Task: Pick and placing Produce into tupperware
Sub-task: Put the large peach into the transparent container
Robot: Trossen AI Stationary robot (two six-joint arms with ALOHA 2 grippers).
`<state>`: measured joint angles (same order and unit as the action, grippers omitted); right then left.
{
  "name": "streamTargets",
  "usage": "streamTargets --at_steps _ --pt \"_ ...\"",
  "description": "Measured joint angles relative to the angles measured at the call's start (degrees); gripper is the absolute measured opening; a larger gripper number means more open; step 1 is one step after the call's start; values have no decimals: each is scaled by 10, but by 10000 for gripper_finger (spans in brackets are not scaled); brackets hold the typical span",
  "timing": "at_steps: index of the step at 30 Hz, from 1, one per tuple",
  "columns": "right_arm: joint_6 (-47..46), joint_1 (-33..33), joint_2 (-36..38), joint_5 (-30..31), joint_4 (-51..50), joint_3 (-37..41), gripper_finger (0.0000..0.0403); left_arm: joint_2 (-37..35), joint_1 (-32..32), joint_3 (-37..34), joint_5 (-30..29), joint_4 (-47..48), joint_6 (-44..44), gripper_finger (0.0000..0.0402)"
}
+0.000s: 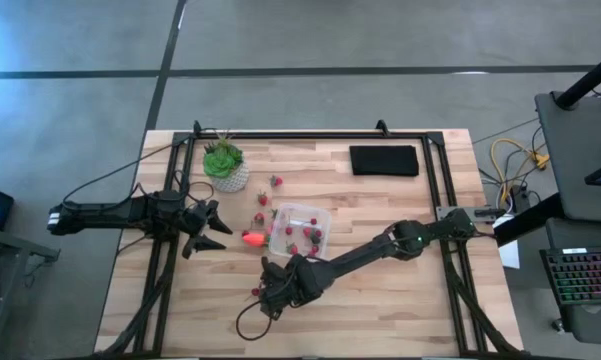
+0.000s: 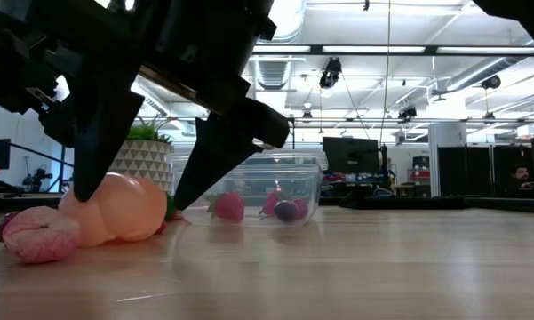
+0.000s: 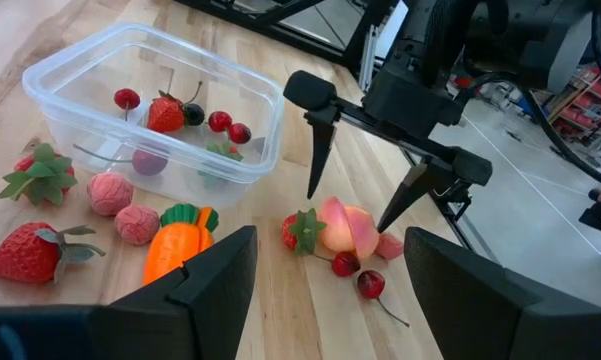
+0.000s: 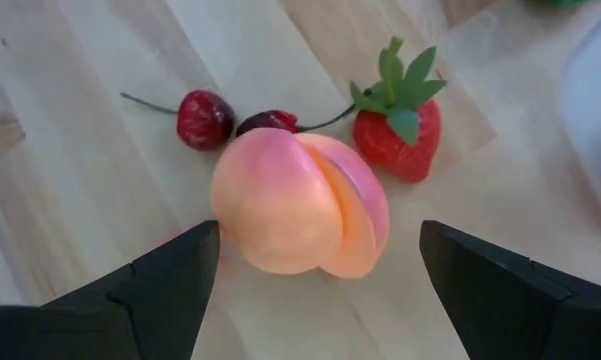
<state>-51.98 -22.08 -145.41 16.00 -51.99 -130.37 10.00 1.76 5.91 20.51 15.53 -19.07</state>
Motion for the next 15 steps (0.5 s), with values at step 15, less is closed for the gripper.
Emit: streamTargets --at_steps 15 --pt "21 12 0 6 6 1 329 0 0 0 0 0 0 240"
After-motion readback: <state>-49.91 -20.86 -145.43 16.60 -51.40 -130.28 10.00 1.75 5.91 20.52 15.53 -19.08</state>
